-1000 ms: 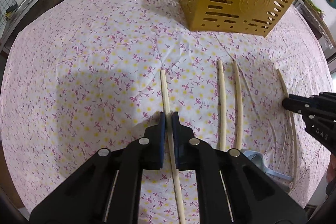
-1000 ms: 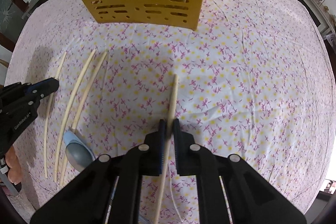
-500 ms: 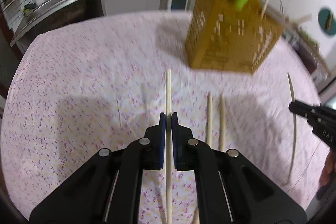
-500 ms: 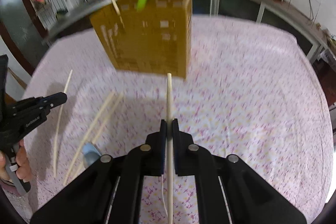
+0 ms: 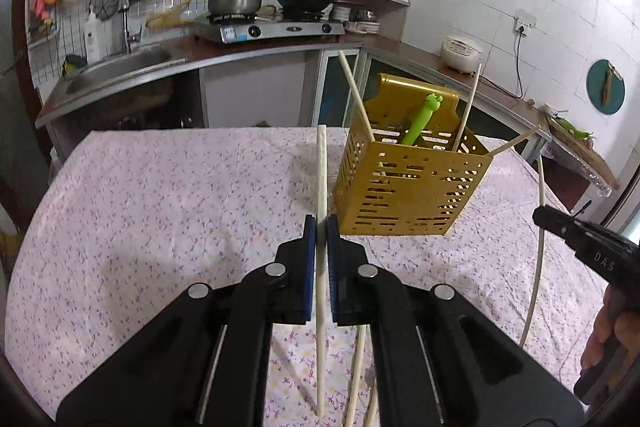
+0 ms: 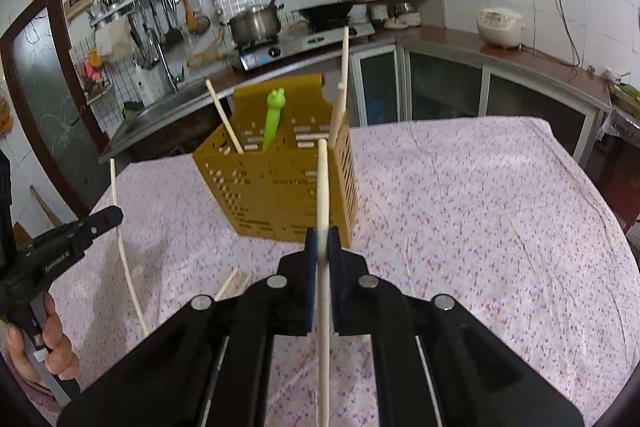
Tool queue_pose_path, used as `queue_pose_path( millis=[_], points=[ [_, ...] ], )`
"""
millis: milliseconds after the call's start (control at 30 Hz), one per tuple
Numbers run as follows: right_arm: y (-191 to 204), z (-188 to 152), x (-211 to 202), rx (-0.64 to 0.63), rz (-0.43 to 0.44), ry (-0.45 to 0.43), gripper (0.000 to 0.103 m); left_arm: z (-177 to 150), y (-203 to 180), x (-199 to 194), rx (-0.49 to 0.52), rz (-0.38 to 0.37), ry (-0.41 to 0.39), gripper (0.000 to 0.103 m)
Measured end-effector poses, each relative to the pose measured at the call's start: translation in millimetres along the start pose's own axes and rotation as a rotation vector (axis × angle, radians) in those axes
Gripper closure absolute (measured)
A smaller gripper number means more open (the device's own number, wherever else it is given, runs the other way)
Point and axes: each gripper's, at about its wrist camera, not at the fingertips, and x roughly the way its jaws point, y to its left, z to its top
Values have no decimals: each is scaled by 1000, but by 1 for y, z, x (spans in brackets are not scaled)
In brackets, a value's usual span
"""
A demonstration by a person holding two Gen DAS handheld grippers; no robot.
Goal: Organize utensils
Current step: 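Lift both chopsticks and lower them into the yellow caddy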
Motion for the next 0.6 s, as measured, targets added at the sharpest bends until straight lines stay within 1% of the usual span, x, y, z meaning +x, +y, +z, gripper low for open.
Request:
queue_pose_path(
  millis=[200, 300, 367, 467, 567, 600],
  points=[
    [1, 4, -2, -9, 21, -51, 97, 4, -5, 4, -8, -9, 1, 98],
    [-3, 6, 2, 10, 33, -79, 97, 11, -9, 4, -10, -16, -4, 98],
    [-4, 9, 3, 23, 56, -111, 97, 17, -10, 5, -5, -16, -9, 98],
    [-1, 15, 1, 11, 56, -166, 97, 28, -16, 4, -2, -22, -26, 98],
    [3, 28, -1, 10, 57, -219, 97, 43, -24, 2, 19, -23, -51, 98],
    [5, 34, -2, 11, 59, -251, 97, 48, -26, 0, 22, -21, -64, 98]
  ],
)
